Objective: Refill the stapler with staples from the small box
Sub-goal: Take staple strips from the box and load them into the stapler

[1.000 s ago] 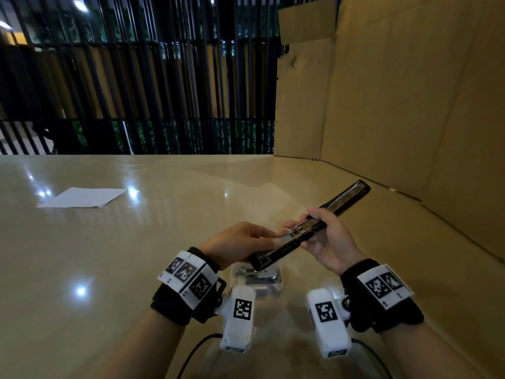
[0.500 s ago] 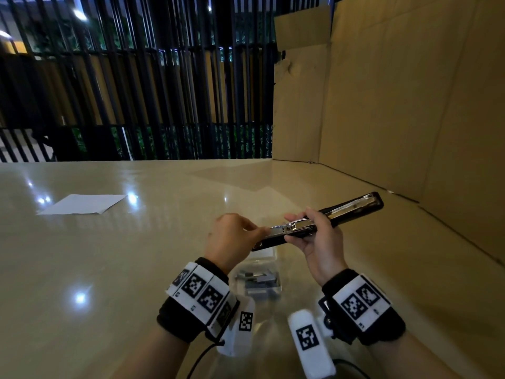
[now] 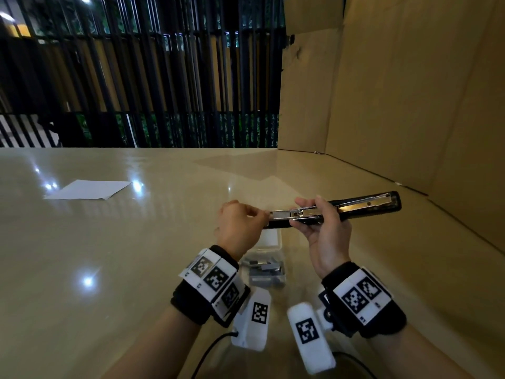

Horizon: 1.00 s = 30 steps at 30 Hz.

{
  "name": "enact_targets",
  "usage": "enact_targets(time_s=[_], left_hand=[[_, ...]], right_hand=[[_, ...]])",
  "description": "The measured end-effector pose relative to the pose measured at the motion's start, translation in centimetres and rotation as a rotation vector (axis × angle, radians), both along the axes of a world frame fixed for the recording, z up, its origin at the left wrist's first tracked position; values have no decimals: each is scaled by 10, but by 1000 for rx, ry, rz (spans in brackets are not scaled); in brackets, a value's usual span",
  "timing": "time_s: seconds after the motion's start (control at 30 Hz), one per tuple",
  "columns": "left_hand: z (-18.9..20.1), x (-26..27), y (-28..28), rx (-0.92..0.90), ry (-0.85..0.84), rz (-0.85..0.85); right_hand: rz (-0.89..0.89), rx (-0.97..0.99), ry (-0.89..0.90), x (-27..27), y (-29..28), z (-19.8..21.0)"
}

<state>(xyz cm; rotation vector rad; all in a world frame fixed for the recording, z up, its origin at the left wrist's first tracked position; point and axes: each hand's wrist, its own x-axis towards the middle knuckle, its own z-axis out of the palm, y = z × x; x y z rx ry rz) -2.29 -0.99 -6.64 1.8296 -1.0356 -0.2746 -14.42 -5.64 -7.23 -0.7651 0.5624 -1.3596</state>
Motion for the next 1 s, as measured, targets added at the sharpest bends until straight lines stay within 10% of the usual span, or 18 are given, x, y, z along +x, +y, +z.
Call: enact_targets(time_s=[0.77, 1.0], left_hand=[[19, 7, 10, -77, 122, -66], [26, 33, 23, 467, -201, -197]], right_hand=[[-54, 9, -140, -3, -4, 3], [-174, 65, -85, -11, -15, 2]])
